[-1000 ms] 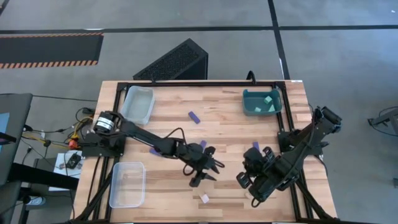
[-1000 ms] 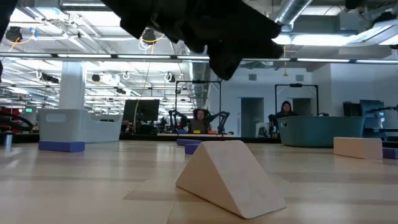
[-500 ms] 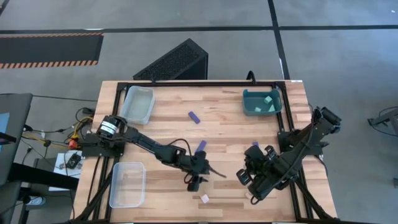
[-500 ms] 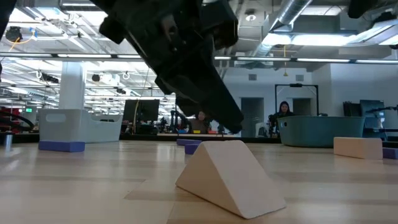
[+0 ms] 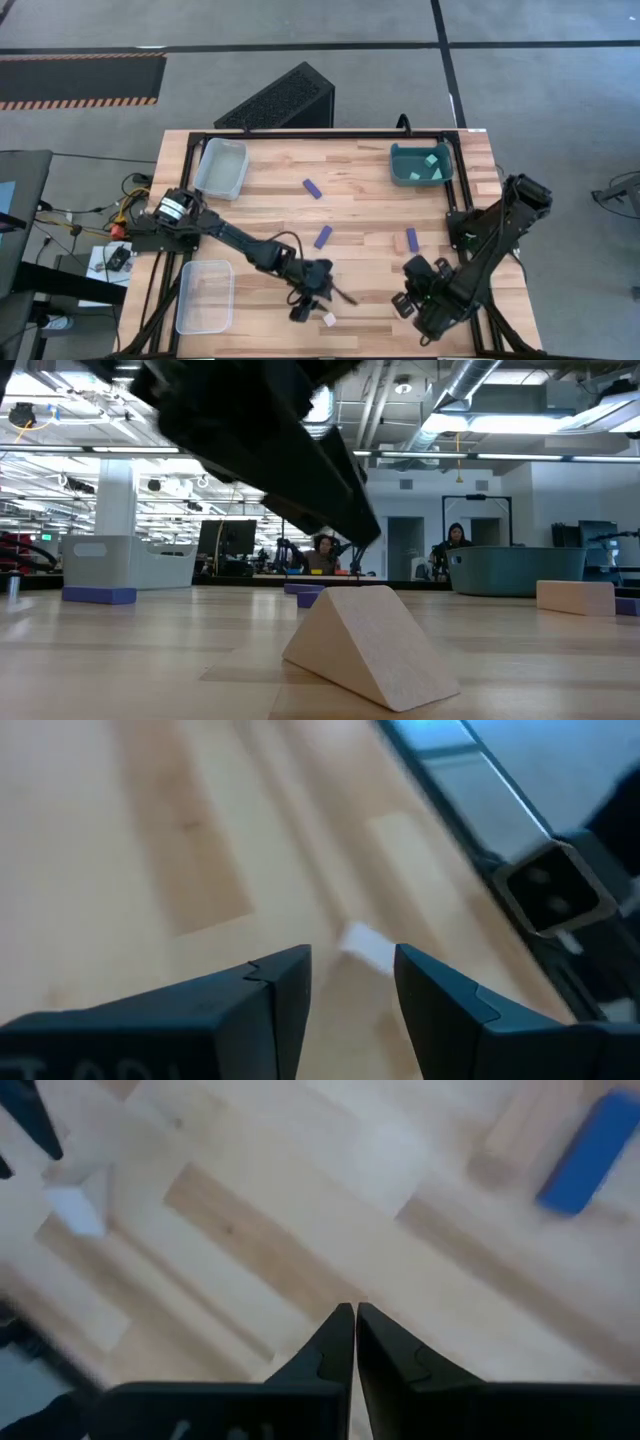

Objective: Sort & place blocks by color
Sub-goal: Put the light brown block into the white bin

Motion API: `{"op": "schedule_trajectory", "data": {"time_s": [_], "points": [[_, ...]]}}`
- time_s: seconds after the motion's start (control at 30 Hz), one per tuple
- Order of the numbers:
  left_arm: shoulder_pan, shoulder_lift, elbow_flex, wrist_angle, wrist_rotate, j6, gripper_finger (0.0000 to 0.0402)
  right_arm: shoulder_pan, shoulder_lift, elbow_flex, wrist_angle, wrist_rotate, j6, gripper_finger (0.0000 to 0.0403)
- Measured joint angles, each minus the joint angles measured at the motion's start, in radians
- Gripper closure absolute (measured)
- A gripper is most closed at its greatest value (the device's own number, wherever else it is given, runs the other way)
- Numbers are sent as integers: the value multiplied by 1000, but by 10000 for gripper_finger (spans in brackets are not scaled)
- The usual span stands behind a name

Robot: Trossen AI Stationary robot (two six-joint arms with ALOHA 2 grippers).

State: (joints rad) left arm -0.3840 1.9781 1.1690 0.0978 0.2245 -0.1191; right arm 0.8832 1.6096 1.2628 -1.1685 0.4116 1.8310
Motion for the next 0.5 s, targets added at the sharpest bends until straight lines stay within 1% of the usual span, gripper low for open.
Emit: {"op": "schedule_trajectory", "data": {"time_s": [0.07, 0.13, 0.27, 0.33, 0.4, 0.5], "points": [[-25, 1, 0, 1, -16, 35, 271, 19, -1, -7, 32, 0, 22, 363], [-47, 3, 0, -2, -61, 65, 268, 31, 0, -9, 40, 1, 30, 363], [-75, 3, 0, -2, -206, 97, 253, 35, -1, -9, 51, 5, 29, 363], [-80, 3, 0, -1, -252, 86, 243, 33, -1, -9, 56, 6, 22, 363], [-81, 3, 0, 5, -259, 57, 231, 28, -1, -9, 71, 6, 4, 363], [-84, 4, 0, 21, -264, 15, 212, 18, -1, -9, 119, 8, -65, 363]]}}
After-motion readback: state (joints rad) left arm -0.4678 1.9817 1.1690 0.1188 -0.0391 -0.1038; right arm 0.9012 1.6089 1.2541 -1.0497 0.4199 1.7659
